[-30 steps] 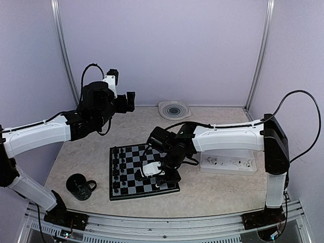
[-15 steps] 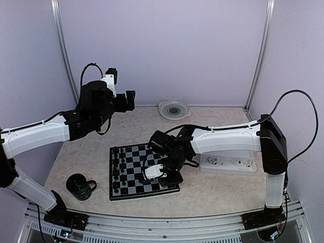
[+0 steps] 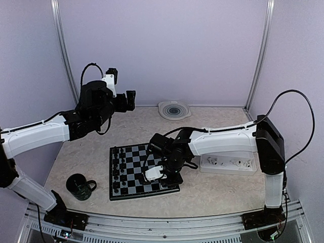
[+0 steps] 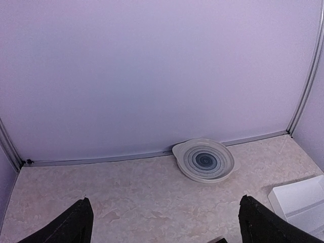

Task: Set up the chess pieces on the board
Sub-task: Place the pawn on a2, then pick up the pawn from the storage box.

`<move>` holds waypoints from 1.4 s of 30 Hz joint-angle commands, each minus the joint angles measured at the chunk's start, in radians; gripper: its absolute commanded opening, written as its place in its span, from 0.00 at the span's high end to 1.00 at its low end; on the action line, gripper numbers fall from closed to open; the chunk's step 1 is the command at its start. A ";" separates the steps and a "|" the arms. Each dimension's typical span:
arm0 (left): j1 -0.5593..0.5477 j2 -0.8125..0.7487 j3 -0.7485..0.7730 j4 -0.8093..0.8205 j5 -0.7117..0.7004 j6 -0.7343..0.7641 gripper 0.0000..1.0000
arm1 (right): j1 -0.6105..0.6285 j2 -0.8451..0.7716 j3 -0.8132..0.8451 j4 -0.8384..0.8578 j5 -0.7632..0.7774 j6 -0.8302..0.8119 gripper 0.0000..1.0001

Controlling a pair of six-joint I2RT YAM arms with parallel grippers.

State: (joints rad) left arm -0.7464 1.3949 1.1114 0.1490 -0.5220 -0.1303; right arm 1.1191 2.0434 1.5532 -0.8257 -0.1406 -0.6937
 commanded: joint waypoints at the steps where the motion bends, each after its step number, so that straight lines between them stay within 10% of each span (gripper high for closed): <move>1: 0.005 -0.020 0.001 0.020 0.016 -0.005 0.01 | 0.007 0.025 -0.019 0.013 0.016 0.001 0.90; 17: 0.005 -0.005 0.002 0.018 0.034 -0.011 0.01 | -0.008 -0.037 0.028 -0.017 0.018 -0.004 0.56; 42: 0.000 0.127 0.079 -0.083 0.227 -0.017 0.03 | -0.748 -0.497 -0.544 0.098 -0.049 0.023 0.73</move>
State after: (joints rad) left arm -0.7467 1.4994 1.1313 0.1059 -0.3660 -0.1345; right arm 0.3935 1.5986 1.0466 -0.7235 -0.2283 -0.6827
